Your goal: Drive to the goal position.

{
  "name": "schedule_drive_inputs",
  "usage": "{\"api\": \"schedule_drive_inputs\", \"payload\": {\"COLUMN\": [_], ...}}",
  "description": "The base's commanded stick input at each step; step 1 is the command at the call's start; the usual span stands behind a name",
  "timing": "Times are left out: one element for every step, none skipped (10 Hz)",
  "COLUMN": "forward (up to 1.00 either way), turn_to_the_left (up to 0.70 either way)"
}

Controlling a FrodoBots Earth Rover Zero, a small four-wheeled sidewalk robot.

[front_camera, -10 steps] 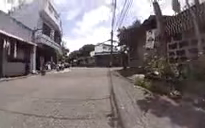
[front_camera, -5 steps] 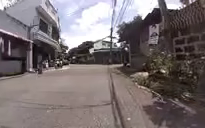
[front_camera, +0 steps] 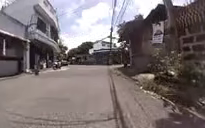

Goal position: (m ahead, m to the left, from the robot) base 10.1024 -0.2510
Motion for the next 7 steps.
{"api": "schedule_drive_inputs", "payload": {"forward": [0.70,0.70,0.70,0.70,0.70,0.70,0.70], "turn_to_the_left": [0.14,0.14,0.14,0.14,0.21,0.35,0.35]}}
